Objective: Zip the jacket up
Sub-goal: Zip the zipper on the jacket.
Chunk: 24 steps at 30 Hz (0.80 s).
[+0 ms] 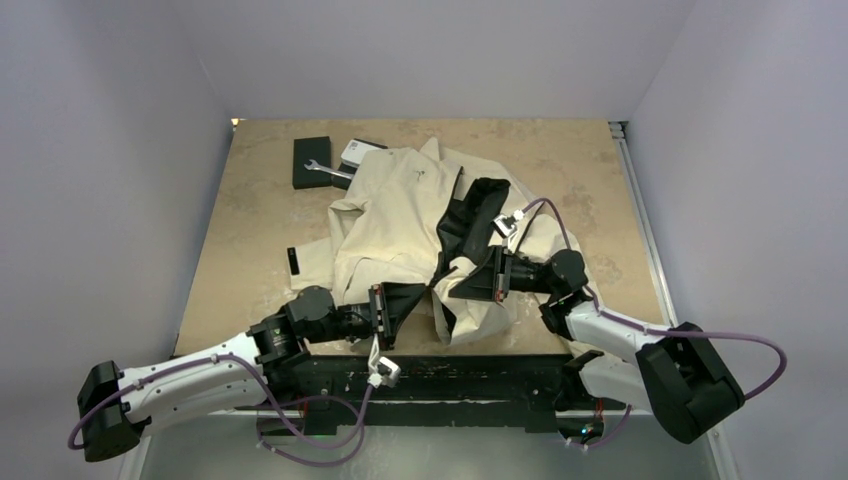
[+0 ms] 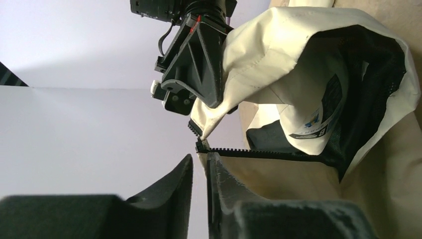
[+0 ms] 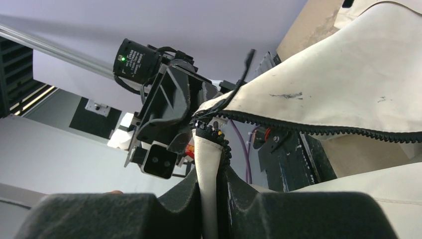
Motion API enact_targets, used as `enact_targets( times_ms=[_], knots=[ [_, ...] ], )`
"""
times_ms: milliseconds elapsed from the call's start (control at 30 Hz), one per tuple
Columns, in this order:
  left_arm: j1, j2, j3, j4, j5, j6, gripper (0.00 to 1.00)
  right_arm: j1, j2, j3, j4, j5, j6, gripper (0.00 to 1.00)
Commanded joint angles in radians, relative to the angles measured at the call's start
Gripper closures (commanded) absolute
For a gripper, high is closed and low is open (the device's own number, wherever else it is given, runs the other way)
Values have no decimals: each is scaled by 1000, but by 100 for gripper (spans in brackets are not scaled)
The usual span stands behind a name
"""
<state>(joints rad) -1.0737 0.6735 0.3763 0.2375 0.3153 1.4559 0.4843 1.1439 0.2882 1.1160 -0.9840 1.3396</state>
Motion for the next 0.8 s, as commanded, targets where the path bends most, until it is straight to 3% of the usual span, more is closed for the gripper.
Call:
enact_targets(
  times_ms=[0, 67, 100, 233, 433, 567, 767],
  knots=[
    [0, 12, -5, 48, 4, -39, 73, 8, 3, 34, -7, 13, -43, 81],
    [0, 18, 11, 25, -17, -65, 51, 10, 4, 34, -2, 9, -43, 82],
    [0, 20, 22, 7, -28, -82, 44, 11, 4, 32, 0, 7, -42, 84],
    [-5, 38, 88, -113, -55, -185, 32, 13, 2, 29, 9, 7, -38, 85],
    [-58, 142, 191, -129, -235, -406, 38, 24, 6, 28, 28, 8, -30, 86],
    [-76, 166, 232, -139, -271, -483, 45, 31, 4, 26, 30, 11, -27, 87],
    [-80, 166, 315, -340, -287, -546, 54, 31, 9, 26, 31, 12, -28, 87]
  ],
)
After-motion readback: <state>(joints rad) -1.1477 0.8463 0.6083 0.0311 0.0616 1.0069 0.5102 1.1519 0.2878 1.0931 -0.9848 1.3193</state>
